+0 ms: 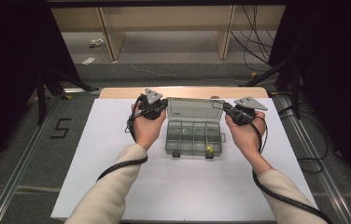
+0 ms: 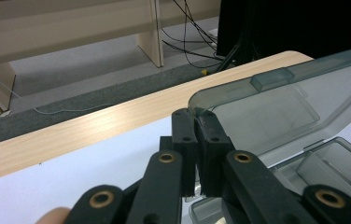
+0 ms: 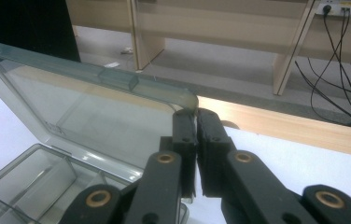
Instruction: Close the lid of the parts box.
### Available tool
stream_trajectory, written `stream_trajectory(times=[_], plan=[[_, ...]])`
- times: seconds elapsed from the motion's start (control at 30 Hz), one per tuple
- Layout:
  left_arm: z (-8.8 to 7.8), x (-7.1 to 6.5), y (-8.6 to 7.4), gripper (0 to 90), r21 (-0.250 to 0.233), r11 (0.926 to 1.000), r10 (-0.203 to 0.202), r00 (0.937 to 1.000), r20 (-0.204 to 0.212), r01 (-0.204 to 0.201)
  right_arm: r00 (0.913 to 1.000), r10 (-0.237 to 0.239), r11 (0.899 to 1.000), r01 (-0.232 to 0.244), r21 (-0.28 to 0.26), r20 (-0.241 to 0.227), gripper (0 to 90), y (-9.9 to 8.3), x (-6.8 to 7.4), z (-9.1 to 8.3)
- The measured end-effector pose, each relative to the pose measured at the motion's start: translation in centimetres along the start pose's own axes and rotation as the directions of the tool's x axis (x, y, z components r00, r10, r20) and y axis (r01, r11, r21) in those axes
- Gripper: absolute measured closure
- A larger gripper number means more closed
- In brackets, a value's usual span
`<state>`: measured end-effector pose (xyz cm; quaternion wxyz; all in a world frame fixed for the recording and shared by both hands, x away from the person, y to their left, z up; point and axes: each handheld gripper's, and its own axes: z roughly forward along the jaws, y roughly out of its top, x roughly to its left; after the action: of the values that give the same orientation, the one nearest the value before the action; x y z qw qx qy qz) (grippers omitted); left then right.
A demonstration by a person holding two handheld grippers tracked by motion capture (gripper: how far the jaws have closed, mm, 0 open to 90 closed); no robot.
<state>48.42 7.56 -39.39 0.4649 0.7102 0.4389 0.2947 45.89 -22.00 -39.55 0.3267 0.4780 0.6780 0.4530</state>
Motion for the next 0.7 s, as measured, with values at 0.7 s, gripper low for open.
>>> stream_trajectory(times=[0.7], plan=[[-0.9, -0.4, -0.9, 86.8, -0.021, 0.9995, 0.022, 0.9998, 0.001, -0.022, 0.9997, -0.024, 1.0, 0.023, -0.004, -0.012, 88.0, -0.8, 0.3, -1.1]])
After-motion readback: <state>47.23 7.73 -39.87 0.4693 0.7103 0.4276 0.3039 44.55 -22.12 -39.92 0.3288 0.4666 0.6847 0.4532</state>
